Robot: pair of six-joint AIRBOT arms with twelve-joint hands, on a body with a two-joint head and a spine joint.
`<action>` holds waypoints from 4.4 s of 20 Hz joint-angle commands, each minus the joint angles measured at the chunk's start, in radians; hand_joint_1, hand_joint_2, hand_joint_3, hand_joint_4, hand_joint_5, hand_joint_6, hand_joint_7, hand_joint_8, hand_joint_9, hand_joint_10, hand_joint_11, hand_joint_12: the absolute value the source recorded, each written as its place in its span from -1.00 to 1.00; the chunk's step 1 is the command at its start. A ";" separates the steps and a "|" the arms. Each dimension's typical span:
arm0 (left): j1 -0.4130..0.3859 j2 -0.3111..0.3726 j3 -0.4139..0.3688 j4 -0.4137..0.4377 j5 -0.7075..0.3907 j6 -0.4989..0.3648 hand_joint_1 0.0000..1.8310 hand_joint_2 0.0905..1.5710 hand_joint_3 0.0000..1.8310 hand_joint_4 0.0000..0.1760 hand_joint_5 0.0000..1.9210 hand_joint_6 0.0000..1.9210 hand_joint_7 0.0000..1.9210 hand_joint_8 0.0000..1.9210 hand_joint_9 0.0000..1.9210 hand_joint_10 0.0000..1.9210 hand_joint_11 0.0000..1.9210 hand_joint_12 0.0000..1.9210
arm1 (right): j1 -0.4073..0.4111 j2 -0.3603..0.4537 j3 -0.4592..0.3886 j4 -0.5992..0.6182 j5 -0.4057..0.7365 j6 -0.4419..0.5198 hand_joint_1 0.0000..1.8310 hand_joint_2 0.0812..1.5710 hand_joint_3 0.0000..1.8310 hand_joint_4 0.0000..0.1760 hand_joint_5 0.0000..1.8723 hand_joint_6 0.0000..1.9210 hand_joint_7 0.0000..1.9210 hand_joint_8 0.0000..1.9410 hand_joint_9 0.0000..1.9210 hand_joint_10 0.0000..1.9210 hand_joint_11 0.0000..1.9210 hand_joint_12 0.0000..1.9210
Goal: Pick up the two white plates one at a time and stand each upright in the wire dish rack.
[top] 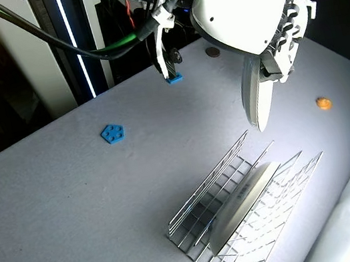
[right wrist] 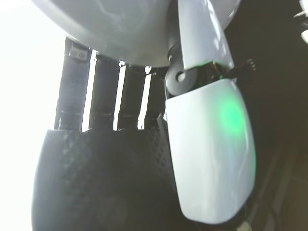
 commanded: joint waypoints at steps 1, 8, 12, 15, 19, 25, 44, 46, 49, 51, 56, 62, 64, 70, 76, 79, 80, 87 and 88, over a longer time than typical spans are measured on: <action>-0.002 0.012 0.010 -0.058 -0.023 -0.005 -1.00 0.40 -1.00 -1.00 -0.84 -1.00 -0.85 -1.00 -0.88 -1.00 -1.00 -0.79 | 0.023 0.007 -0.004 -0.038 0.011 0.003 0.50 0.38 -1.00 -1.00 -0.03 0.16 0.03 -0.05 -0.02 0.12 -0.24 0.02; -0.019 0.013 0.003 -0.049 -0.026 -0.005 -1.00 0.40 -1.00 -1.00 -0.88 -1.00 -0.91 -1.00 -0.93 -1.00 -1.00 -0.92 | 0.004 0.040 -0.004 -0.005 0.051 -0.017 0.50 0.39 -1.00 -1.00 -0.04 0.18 0.02 -0.05 -0.03 0.16 -0.24 0.03; -0.020 0.013 -0.001 -0.042 -0.026 -0.006 -1.00 0.40 -1.00 -1.00 -0.86 -1.00 -0.88 -1.00 -0.91 -1.00 -1.00 -0.84 | -0.020 0.054 -0.001 0.010 0.066 -0.016 0.50 0.39 -1.00 -1.00 -0.03 0.18 0.04 -0.07 -0.06 0.17 -0.24 0.01; -0.021 0.013 -0.005 -0.041 -0.026 -0.007 -1.00 0.40 -1.00 -1.00 -0.86 -1.00 -0.89 -1.00 -0.91 -1.00 -1.00 -0.84 | -0.036 0.063 0.007 0.040 0.074 -0.012 0.50 0.39 -1.00 -1.00 -0.04 0.19 0.04 -0.07 -0.04 0.16 -0.24 0.01; -0.018 0.014 -0.015 -0.028 -0.026 -0.007 -1.00 0.40 -1.00 -1.00 -0.82 -1.00 -0.84 -1.00 -0.88 -0.99 -1.00 -0.78 | -0.053 0.066 0.016 0.040 0.088 -0.028 0.49 0.42 -1.00 -1.00 -0.09 0.28 -0.01 0.00 -0.10 0.23 -0.27 0.05; -0.019 0.008 -0.015 -0.013 -0.026 -0.007 -1.00 0.41 -1.00 -1.00 -0.84 -0.99 -0.87 -1.00 -0.89 -1.00 -1.00 -0.77 | -0.071 0.066 0.045 0.040 0.067 -0.024 0.50 0.39 -1.00 -1.00 -0.03 0.19 0.04 -0.09 -0.07 0.18 -0.25 0.02; -0.020 0.001 -0.025 -0.012 -0.025 -0.007 -1.00 0.42 -1.00 -1.00 -0.84 -1.00 -0.86 -1.00 -0.89 -1.00 -1.00 -0.79 | -0.132 0.063 0.125 0.028 -0.018 0.008 0.49 0.40 -1.00 -1.00 -0.04 0.21 0.01 -0.03 -0.08 0.19 -0.25 0.02; -0.021 0.000 -0.024 -0.012 -0.025 -0.007 -1.00 0.41 -1.00 -1.00 -0.81 -1.00 -0.83 -1.00 -0.86 -1.00 -1.00 -0.70 | -0.143 0.059 0.126 -0.047 -0.021 0.054 0.49 0.41 -1.00 -1.00 -0.05 0.22 -0.01 -0.01 -0.08 0.21 -0.25 0.04; -0.022 -0.001 -0.024 -0.012 -0.025 -0.007 -1.00 0.42 -1.00 -1.00 -0.85 -1.00 -0.88 -1.00 -0.90 -1.00 -1.00 -0.75 | -0.154 0.042 0.140 -0.066 -0.026 0.057 0.49 0.40 -1.00 -1.00 -0.04 0.19 0.02 -0.02 -0.09 0.21 -0.27 0.07; -0.022 -0.002 -0.024 -0.012 -0.025 -0.007 -1.00 0.41 -1.00 -1.00 -0.84 -0.99 -0.87 -0.99 -0.89 -0.99 -1.00 -0.75 | -0.160 0.026 0.158 -0.066 -0.030 0.057 0.49 0.41 -1.00 -1.00 -0.05 0.21 0.01 -0.03 -0.09 0.22 -0.27 0.06; -0.022 -0.003 -0.029 -0.009 -0.025 -0.007 -1.00 0.41 -1.00 -1.00 -0.81 -0.99 -0.83 -0.99 -0.85 -0.99 -1.00 -0.70 | -0.171 -0.006 0.192 -0.065 -0.049 0.071 0.49 0.40 -1.00 -1.00 -0.04 0.19 0.03 -0.04 -0.10 0.23 -0.29 0.07; -0.022 -0.005 -0.035 -0.005 -0.024 -0.007 -1.00 0.40 -1.00 -1.00 -0.84 -1.00 -0.86 -1.00 -0.88 -1.00 -1.00 -0.78 | -0.203 -0.020 0.200 -0.157 -0.051 0.130 0.49 0.41 -1.00 -1.00 -0.05 0.20 0.03 -0.04 -0.10 0.23 -0.28 0.07; -0.022 -0.005 -0.037 -0.003 -0.023 -0.007 -1.00 0.41 -1.00 -1.00 -0.83 -1.00 -0.85 -1.00 -0.87 -0.99 -1.00 -0.75 | -0.208 -0.020 0.201 -0.158 -0.051 0.130 0.49 0.41 -1.00 -1.00 -0.05 0.20 0.02 -0.02 -0.11 0.25 -0.29 0.07; -0.024 -0.004 -0.040 -0.003 -0.022 -0.007 -1.00 0.42 -1.00 -1.00 -0.81 -1.00 -0.82 -1.00 -0.85 -1.00 -1.00 -0.67 | -0.233 -0.020 0.209 -0.181 -0.038 0.130 0.49 0.43 -1.00 -1.00 -0.07 0.23 0.00 0.03 -0.16 0.30 -0.35 0.14; -0.024 -0.005 -0.041 -0.002 -0.022 -0.007 -1.00 0.41 -1.00 -1.00 -0.83 -0.99 -0.84 -0.99 -0.87 -0.99 -1.00 -0.76 | -0.241 -0.024 0.217 -0.185 -0.041 0.140 0.30 0.48 -1.00 -0.82 -0.12 0.29 -0.07 0.16 -0.12 -0.50 -0.43 0.17; -0.024 -0.005 -0.041 0.001 -0.022 -0.007 -1.00 0.42 -1.00 -1.00 -0.85 -1.00 -0.86 -1.00 -0.88 -1.00 -1.00 -0.77 | -0.242 -0.027 0.217 -0.186 -0.041 0.140 0.29 0.50 -1.00 -0.87 -0.17 0.32 -0.09 0.22 -0.08 -0.79 -0.49 0.17; -0.024 -0.005 -0.041 0.001 -0.022 -0.007 -1.00 0.42 -1.00 -1.00 -0.82 -0.99 -0.83 -0.99 -0.86 -0.99 -1.00 -0.72 | -0.242 -0.028 0.217 -0.186 -0.041 0.140 0.28 0.51 -1.00 -0.88 -0.20 0.37 -0.11 0.26 -0.09 -0.82 -0.51 0.16; -0.024 -0.006 -0.041 0.002 -0.022 -0.007 -1.00 0.41 -1.00 -1.00 -0.82 -1.00 -0.84 -1.00 -0.87 -1.00 -1.00 -0.71 | -0.242 -0.031 0.217 -0.187 -0.048 0.147 0.33 0.44 -1.00 -1.00 -0.19 -0.95 -0.12 -0.98 -0.16 -0.98 -0.65 0.10; -0.024 -0.006 -0.041 0.002 -0.022 -0.007 -1.00 0.41 -1.00 -1.00 -0.82 -1.00 -0.84 -0.99 -0.86 -0.99 -1.00 -0.71 | -0.242 -0.031 0.217 -0.187 -0.048 0.147 0.32 0.45 -1.00 -1.00 -0.19 -0.95 -0.12 -0.98 -0.16 -0.98 -0.65 0.10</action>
